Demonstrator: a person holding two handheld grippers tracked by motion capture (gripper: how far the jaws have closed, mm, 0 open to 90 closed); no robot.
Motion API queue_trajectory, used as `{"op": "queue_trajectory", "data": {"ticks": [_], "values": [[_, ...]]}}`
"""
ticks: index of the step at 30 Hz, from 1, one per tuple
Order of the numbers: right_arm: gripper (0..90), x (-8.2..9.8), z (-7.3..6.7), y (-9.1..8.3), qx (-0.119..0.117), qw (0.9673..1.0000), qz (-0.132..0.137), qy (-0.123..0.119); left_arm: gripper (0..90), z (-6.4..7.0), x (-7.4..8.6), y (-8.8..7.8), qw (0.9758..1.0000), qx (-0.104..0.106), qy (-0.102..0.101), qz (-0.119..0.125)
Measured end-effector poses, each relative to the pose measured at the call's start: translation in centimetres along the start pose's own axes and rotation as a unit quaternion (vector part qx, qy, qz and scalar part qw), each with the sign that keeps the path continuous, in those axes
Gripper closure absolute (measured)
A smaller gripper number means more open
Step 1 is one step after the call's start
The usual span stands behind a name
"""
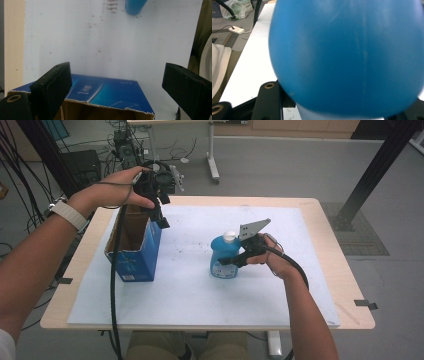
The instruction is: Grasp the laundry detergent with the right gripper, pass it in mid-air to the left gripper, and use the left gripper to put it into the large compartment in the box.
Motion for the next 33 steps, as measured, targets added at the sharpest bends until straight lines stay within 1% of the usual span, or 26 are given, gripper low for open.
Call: {"op": "queue_trajectory", "data": {"ticks": [16,33], "values": [[41.7,-0.01,0.01,0.01,0.000,1.0000,0.000,0.000,9.5,0.07,-0.01,-0.05,1.0000,-0.001,0.001,-0.002],[41.8,-0.01,-0.03,0.00,0.002,1.0000,0.002,0.000,9.5,0.28,0.09,-0.20,1.0000,-0.002,-0.001,0.001]]}}
Point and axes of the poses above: each handheld gripper's, and its own axes: y roughly forward along the jaws, x roughly out of its underside, z roughly to its right, the point moved 6 cm from there along y, roughly forward along the jaws, and after that the axes turned 14 degrees about x, right-handed, at the moved point
